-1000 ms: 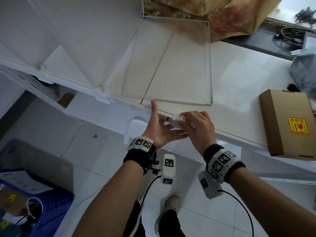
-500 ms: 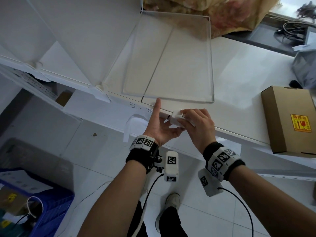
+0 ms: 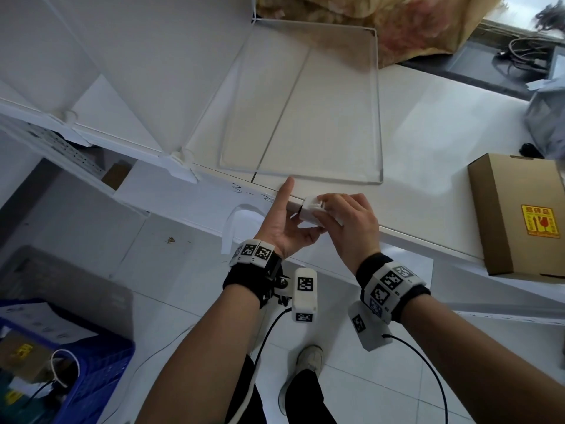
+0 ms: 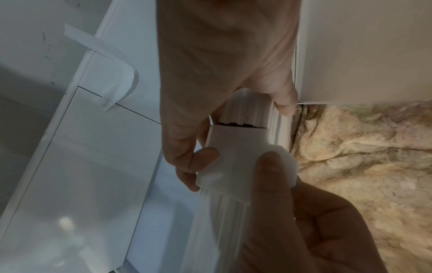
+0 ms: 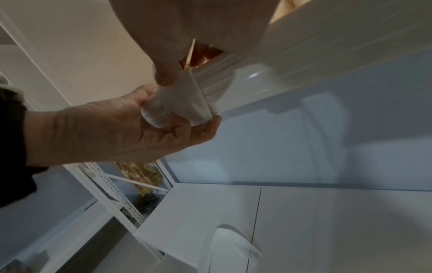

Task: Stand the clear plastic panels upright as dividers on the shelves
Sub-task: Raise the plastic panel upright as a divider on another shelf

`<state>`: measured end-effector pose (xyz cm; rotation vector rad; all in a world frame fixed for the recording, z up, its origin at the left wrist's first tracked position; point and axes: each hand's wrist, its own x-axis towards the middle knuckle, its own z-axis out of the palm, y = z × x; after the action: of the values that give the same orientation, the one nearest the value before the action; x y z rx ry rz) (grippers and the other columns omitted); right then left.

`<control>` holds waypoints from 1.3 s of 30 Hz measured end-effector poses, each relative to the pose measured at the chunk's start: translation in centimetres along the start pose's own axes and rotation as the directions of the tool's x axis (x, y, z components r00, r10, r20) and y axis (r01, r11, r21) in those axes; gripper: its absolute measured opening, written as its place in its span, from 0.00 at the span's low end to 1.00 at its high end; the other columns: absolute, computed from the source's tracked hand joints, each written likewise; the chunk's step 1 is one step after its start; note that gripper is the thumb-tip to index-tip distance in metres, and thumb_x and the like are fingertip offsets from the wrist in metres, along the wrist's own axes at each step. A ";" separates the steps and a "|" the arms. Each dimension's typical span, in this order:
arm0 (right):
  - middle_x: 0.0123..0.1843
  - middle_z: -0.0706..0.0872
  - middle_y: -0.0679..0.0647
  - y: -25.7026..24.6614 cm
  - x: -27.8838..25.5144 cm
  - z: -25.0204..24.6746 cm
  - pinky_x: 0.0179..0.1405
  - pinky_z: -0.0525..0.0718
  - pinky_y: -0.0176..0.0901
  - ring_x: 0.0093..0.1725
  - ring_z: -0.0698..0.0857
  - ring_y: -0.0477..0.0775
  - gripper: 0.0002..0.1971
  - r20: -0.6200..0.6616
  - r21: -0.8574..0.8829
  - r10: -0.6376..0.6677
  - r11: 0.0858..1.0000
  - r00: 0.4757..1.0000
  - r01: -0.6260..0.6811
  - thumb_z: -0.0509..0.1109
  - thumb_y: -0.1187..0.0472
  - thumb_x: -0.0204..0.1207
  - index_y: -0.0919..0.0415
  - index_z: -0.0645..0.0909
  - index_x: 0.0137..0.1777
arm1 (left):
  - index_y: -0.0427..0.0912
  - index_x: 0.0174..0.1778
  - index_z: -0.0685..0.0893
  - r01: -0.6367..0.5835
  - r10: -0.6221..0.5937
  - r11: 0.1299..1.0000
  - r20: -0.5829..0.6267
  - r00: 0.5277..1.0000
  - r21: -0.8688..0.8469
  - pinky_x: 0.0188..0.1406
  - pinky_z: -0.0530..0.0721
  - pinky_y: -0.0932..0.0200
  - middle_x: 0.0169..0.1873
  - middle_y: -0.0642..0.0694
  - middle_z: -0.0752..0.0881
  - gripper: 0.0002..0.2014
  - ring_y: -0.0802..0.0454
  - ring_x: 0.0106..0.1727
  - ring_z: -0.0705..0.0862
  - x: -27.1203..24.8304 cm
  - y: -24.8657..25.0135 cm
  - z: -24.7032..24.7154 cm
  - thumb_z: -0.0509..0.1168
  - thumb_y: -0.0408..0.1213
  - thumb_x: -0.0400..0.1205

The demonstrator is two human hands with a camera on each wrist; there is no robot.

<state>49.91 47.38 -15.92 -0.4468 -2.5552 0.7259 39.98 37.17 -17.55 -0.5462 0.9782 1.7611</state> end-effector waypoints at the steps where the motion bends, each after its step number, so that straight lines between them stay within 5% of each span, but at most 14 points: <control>1: 0.48 0.92 0.51 0.0 0.0 0.1 0.45 0.84 0.54 0.45 0.82 0.61 0.14 -0.001 -0.002 0.002 1.000 1.000 -0.002 0.68 0.50 0.78 0.62 0.86 0.45 | 0.42 0.39 0.78 -0.007 0.007 1.000 -0.005 1.000 0.007 0.47 0.81 0.48 0.44 0.40 0.87 0.27 0.38 0.37 0.88 0.0 0.0 -0.1 0.79 0.61 0.63; 5: 0.48 0.92 0.50 -0.1 0.0 0.2 0.44 0.84 0.57 0.45 0.82 0.61 0.14 0.005 -0.013 0.016 1.000 1.000 -0.016 0.68 0.50 0.77 0.61 0.86 0.46 | 0.42 0.31 0.77 -0.022 0.022 0.999 -0.004 1.000 0.023 0.43 0.81 0.49 0.40 0.40 0.87 0.25 0.39 0.35 0.88 0.1 0.0 -0.2 0.78 0.60 0.65; 12: 0.46 0.92 0.50 -0.3 0.4 -0.2 0.44 0.81 0.48 0.46 0.82 0.59 0.13 0.042 0.010 0.081 0.997 0.996 -0.081 0.71 0.49 0.74 0.59 0.87 0.45 | 0.40 0.47 0.80 0.017 -0.019 0.995 0.016 1.000 0.099 0.42 0.80 0.50 0.44 0.41 0.88 0.32 0.35 0.36 0.89 -0.9 0.3 0.0 0.74 0.67 0.65; 17: 0.46 0.92 0.50 -1.0 1.0 -1.1 0.47 0.74 0.39 0.48 0.84 0.58 0.10 0.108 -0.028 0.126 0.992 0.986 -0.123 0.79 0.55 0.71 0.59 0.89 0.48 | 0.37 0.57 0.83 0.032 -0.036 0.987 0.024 0.999 0.155 0.60 0.84 0.41 0.41 0.39 0.90 0.35 0.34 0.48 0.88 -2.1 1.5 0.0 0.68 0.68 0.71; 21: 0.45 0.91 0.54 -1.9 2.2 -2.7 0.47 0.79 0.44 0.47 0.86 0.56 0.13 0.202 0.070 0.258 0.958 0.945 -0.277 0.67 0.52 0.82 0.60 0.89 0.49 | 0.31 0.63 0.79 0.127 -0.132 0.945 -0.005 0.991 0.300 0.61 0.84 0.38 0.53 0.35 0.85 0.42 0.33 0.54 0.85 -3.7 2.9 -0.8 0.62 0.71 0.73; 25: 0.48 0.91 0.58 -2.0 4.8 -3.9 0.45 0.75 0.42 0.49 0.86 0.59 0.16 0.110 0.156 0.451 0.872 0.886 -0.464 0.61 0.53 0.86 0.63 0.88 0.52 | 0.29 0.60 0.82 0.128 -0.144 0.895 0.005 0.990 0.427 0.62 0.84 0.42 0.56 0.34 0.88 0.33 0.36 0.55 0.88 -5.5 6.4 -1.9 0.58 0.60 0.82; 28: 0.58 0.88 0.59 -1.8 6.9 -4.3 0.53 0.74 0.41 0.59 0.84 0.60 0.16 0.055 0.171 0.564 0.807 0.824 -0.565 0.61 0.54 0.85 0.63 0.84 0.61 | 0.30 0.56 0.82 0.011 -0.017 0.918 0.012 1.000 0.397 0.59 0.86 0.45 0.52 0.33 0.89 0.24 0.39 0.53 0.89 -6.5 9.5 -1.7 0.59 0.52 0.85; 33: 0.73 0.79 0.61 -1.3 9.2 -4.2 0.73 0.75 0.55 0.72 0.78 0.60 0.23 0.099 0.169 0.699 0.690 0.708 -0.704 0.61 0.53 0.82 0.63 0.76 0.73 | 0.36 0.46 0.82 -0.251 0.275 0.931 -0.057 0.960 0.267 0.55 0.87 0.51 0.43 0.39 0.89 0.12 0.45 0.46 0.89 -6.8 13.5 -1.0 0.61 0.42 0.86; 37: 0.75 0.77 0.63 -1.5 10.1 -4.1 0.74 0.72 0.54 0.75 0.74 0.64 0.27 0.131 0.081 0.754 0.639 0.644 -0.765 0.62 0.56 0.81 0.65 0.70 0.78 | 0.45 0.36 0.80 -0.397 0.572 0.723 -0.169 0.802 0.565 0.57 0.81 0.53 0.41 0.46 0.84 0.09 0.41 0.53 0.83 -6.5 15.3 -0.5 0.60 0.36 0.83; 39: 0.75 0.77 0.63 -1.5 10.6 -3.9 0.73 0.72 0.54 0.74 0.75 0.64 0.27 0.128 0.063 0.773 0.619 0.621 -0.783 0.63 0.57 0.80 0.65 0.69 0.79 | 0.38 0.40 0.82 -0.375 0.654 0.595 -0.156 0.741 0.711 0.52 0.78 0.50 0.43 0.40 0.84 0.09 0.35 0.52 0.78 -6.4 15.4 -0.4 0.58 0.35 0.81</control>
<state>42.60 52.15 -8.66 -1.5847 -2.2970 1.1892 28.34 30.78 -7.43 -0.1545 2.1343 1.6599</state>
